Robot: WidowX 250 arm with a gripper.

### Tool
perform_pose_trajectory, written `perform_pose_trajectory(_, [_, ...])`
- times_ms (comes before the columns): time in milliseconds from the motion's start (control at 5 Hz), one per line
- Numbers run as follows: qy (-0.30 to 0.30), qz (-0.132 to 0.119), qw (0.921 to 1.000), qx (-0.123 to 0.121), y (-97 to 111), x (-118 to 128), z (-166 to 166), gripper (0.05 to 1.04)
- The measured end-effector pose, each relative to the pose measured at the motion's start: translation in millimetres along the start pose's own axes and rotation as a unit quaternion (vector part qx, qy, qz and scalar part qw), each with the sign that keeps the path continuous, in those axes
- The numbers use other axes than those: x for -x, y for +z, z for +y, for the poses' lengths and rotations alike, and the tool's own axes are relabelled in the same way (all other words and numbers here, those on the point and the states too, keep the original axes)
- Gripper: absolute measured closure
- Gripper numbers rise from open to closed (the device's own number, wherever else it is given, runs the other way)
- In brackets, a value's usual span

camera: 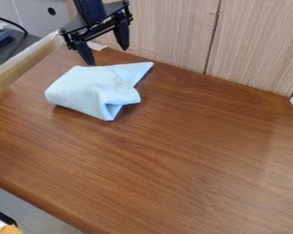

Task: Move the cloth from top left to bottom right of the table

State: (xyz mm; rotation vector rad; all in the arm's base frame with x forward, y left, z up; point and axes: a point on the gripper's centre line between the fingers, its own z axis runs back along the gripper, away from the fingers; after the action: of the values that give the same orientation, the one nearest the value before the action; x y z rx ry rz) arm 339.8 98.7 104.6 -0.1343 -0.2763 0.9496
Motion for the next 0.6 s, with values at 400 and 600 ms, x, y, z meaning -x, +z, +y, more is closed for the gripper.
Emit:
perform_pose_trajectory(400, [0.016, 0.028, 0.9989, -0.035, -38, 6, 15, 0.082])
perform_pose_trajectory(600, [0.026, 0.016, 0.9980, -0.055, -56, 3, 27, 0.082])
